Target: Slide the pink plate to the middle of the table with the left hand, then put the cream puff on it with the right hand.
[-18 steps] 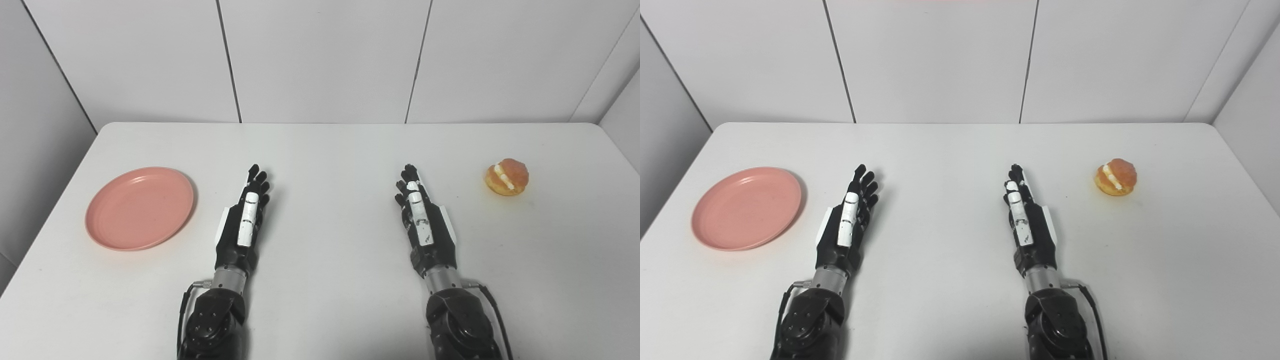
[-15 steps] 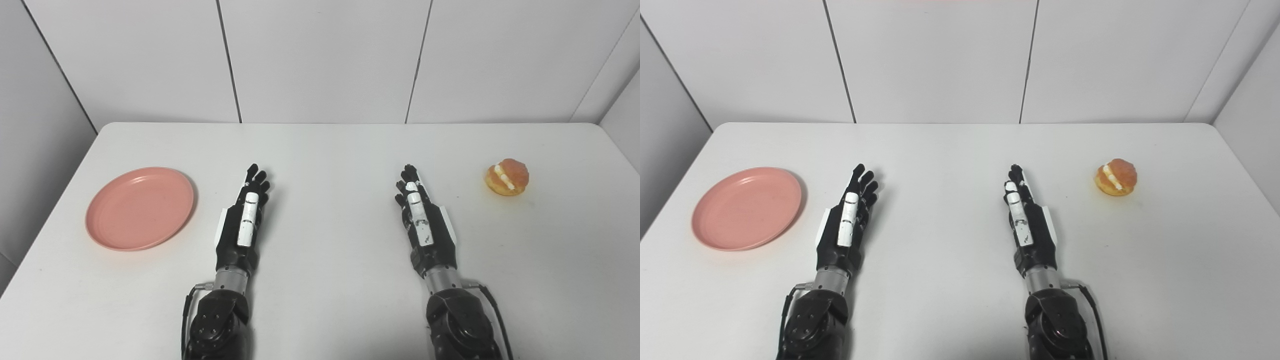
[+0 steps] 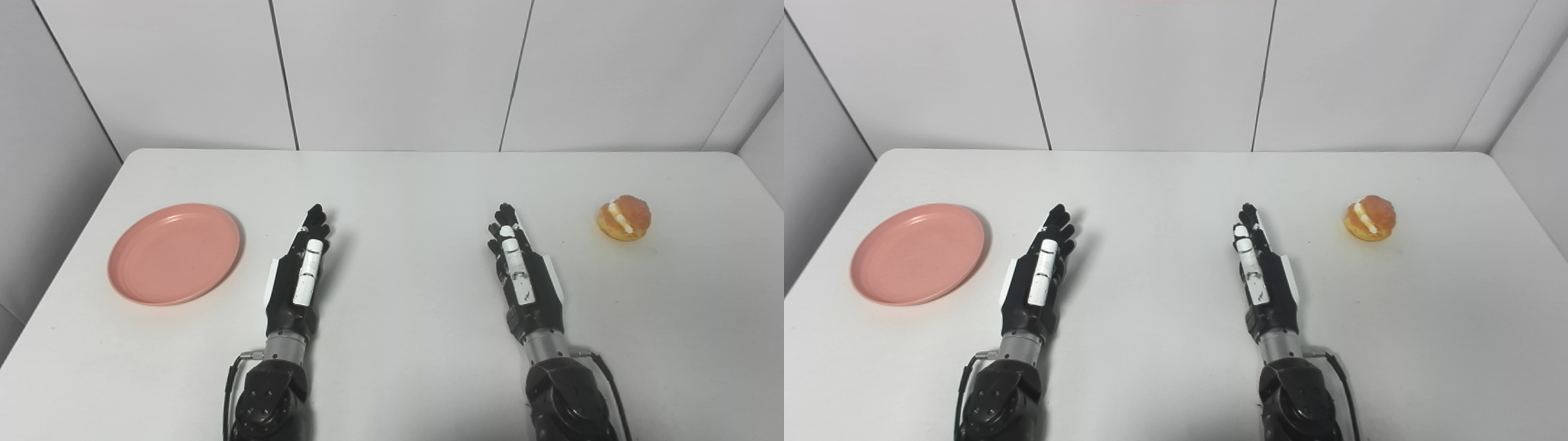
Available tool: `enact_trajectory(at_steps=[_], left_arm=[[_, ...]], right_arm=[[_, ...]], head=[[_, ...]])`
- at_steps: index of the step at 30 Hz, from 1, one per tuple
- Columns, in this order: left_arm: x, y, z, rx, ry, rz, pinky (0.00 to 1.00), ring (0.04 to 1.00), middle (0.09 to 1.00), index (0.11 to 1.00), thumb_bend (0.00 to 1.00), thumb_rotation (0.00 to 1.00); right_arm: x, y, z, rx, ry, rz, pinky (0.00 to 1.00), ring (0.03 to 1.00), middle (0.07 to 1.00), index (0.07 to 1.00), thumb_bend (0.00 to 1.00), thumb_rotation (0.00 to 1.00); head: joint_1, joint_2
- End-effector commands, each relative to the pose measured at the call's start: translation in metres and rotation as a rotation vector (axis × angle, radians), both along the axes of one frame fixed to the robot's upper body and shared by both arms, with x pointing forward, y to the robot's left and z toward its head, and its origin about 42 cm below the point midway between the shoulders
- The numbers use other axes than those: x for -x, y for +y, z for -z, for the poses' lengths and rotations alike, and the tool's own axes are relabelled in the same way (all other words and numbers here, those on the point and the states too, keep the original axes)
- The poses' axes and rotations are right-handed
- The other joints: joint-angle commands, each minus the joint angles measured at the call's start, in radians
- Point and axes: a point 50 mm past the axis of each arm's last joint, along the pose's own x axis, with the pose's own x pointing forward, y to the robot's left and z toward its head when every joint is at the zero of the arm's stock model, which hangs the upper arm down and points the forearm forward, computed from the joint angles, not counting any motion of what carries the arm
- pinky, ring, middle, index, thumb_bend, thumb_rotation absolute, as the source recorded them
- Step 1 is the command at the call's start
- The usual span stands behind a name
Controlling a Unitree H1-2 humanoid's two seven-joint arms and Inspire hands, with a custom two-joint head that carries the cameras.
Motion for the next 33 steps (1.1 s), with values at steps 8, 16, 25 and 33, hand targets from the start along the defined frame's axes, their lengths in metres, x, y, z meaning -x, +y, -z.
enact_trajectory(at_steps=[8,16,25,33], left_arm=[[0.007,0.004,0.002,-0.03,0.02,0.017,1.0,1.0,1.0,0.995,0.57,1.0],[0.006,0.001,0.005,-0.014,0.027,-0.001,1.0,0.997,1.0,0.997,0.62,1.0],[0.004,-0.002,0.009,0.005,0.01,-0.017,0.99,0.986,0.992,0.985,0.59,0.98],[-0.004,-0.005,0.001,0.019,-0.009,-0.007,1.0,0.998,0.999,0.995,0.6,0.99]], right_arm=[[0.003,0.0,-0.004,0.001,0.012,-0.023,1.0,1.0,1.0,0.993,0.63,0.86],[0.002,-0.002,-0.002,-0.009,-0.003,-0.034,1.0,1.0,1.0,0.996,0.61,0.85],[0.001,-0.008,0.004,-0.001,-0.021,-0.022,1.0,1.0,1.0,0.999,0.62,0.84],[-0.002,-0.016,0.009,-0.009,-0.022,-0.021,1.0,0.994,0.999,0.991,0.64,0.81]], head=[[-0.003,-0.013],[0.002,-0.021],[0.053,-0.042],[0.183,-0.064]])
